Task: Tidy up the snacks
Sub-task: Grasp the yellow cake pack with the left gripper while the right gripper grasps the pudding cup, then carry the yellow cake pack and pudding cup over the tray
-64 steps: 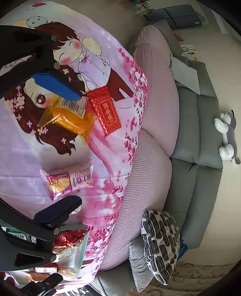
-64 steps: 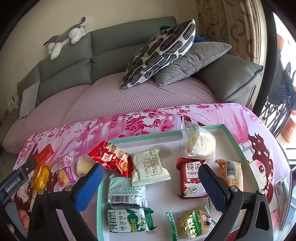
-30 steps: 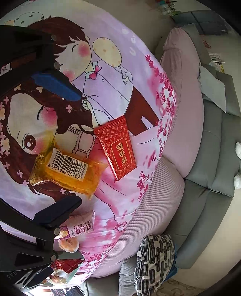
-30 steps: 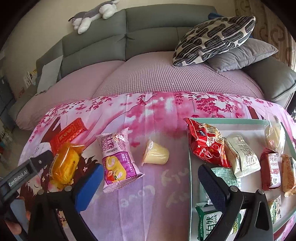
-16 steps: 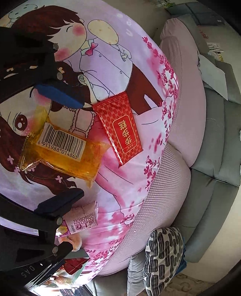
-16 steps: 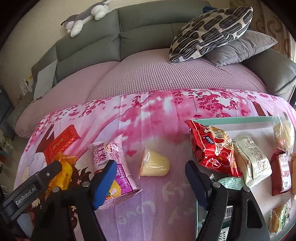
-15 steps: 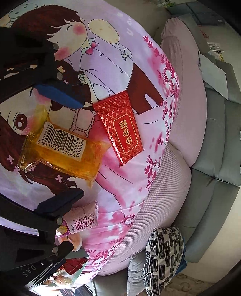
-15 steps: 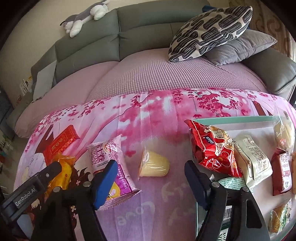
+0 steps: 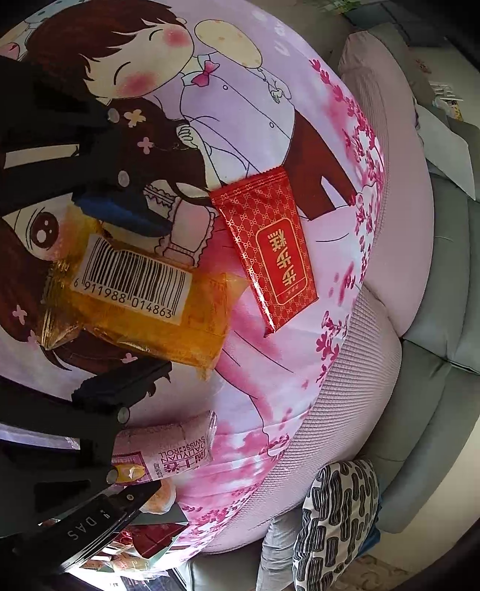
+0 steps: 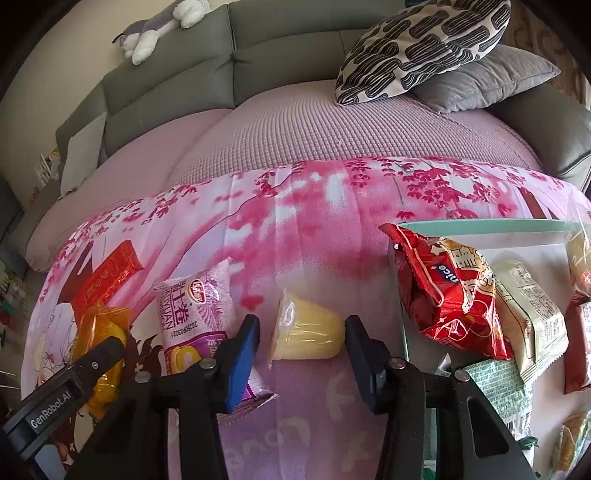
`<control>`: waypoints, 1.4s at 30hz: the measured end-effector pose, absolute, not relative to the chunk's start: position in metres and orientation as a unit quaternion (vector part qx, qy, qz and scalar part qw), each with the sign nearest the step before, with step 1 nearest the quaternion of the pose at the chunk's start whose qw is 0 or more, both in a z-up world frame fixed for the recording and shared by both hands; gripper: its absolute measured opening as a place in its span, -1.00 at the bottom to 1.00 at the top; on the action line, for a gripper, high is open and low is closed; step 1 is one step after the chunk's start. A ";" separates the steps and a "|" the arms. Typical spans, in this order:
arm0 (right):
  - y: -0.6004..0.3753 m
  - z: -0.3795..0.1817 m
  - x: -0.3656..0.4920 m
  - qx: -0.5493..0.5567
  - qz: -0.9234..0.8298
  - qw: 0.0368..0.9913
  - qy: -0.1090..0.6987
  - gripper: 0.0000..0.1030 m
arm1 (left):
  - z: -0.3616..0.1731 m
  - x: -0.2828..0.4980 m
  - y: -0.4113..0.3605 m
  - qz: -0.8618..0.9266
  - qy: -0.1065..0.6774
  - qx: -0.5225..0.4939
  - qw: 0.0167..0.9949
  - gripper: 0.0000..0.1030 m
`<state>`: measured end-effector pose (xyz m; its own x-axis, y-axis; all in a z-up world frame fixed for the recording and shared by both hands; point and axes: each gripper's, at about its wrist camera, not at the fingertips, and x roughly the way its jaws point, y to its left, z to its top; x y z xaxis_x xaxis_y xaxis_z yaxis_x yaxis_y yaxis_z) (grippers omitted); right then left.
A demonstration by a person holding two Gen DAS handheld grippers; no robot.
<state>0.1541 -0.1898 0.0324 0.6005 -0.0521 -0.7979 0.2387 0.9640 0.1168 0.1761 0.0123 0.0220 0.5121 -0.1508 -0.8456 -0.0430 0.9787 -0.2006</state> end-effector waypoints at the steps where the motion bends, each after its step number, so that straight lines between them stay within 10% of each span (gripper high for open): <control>1: -0.190 0.032 0.154 0.105 -0.082 0.888 0.440 -0.08 | 0.022 0.176 0.012 -0.029 0.494 -0.097 0.864 0.24; 8: -0.192 0.033 0.151 0.110 -0.080 0.889 0.437 -0.19 | 0.024 0.173 0.013 -0.039 0.491 -0.106 0.864 -0.13; 42: -0.240 0.117 0.028 0.155 -0.106 0.913 0.362 -0.20 | 0.098 0.110 -0.054 -0.135 0.417 -0.093 0.894 -0.15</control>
<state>0.0285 -0.2399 0.1166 0.7150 -0.0801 -0.6945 0.3053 0.9295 0.2070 0.1102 -0.0538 0.0982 0.6155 -0.3190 -0.7207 0.1640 0.9462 -0.2788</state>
